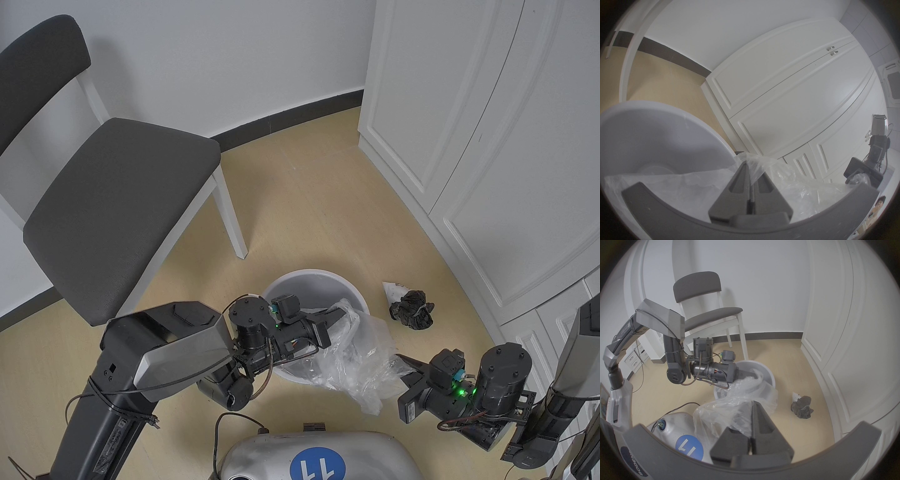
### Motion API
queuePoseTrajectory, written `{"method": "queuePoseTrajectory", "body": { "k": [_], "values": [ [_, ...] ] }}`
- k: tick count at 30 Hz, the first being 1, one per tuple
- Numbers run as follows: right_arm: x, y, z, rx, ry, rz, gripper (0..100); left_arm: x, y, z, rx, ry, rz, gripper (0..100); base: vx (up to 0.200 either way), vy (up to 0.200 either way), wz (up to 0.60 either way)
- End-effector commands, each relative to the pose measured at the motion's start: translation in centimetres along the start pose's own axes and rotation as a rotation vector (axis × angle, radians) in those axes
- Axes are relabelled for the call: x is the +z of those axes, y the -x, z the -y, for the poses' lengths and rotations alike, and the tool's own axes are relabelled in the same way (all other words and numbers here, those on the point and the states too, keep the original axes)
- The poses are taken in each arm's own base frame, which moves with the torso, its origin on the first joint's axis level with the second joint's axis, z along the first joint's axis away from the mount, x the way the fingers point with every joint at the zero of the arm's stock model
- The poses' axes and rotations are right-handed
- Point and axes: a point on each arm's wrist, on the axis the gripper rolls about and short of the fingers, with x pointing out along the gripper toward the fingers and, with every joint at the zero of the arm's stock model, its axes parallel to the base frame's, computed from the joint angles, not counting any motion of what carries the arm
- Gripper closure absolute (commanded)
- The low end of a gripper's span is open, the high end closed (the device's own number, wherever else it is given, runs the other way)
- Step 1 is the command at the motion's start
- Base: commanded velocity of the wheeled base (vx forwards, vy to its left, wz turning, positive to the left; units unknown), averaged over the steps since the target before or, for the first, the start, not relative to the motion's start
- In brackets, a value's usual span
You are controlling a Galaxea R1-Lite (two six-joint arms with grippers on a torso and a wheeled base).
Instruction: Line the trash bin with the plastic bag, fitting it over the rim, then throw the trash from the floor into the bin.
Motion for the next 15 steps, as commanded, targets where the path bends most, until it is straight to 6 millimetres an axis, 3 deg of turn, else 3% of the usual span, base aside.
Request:
{"method": "queuePoseTrajectory", "body": {
  "k": [1, 9, 15],
  "values": [
    [0.1, -0.8, 0.7, -0.036, -0.016, 0.014, 100, 2.0, 0.8, 0.0, 0.029, -0.009, 0.037, 100, 0.000, 0.000, 0.00],
    [0.2, -1.4, 1.1, -0.058, -0.035, 0.023, 100, 3.3, 3.2, -0.1, 0.086, 0.007, 0.025, 100, 0.000, 0.000, 0.00],
    [0.5, -1.0, 0.8, -0.055, -0.031, 0.034, 100, 2.9, 3.2, 0.0, 0.084, 0.011, 0.013, 100, 0.000, 0.000, 0.00]
  ]
}}
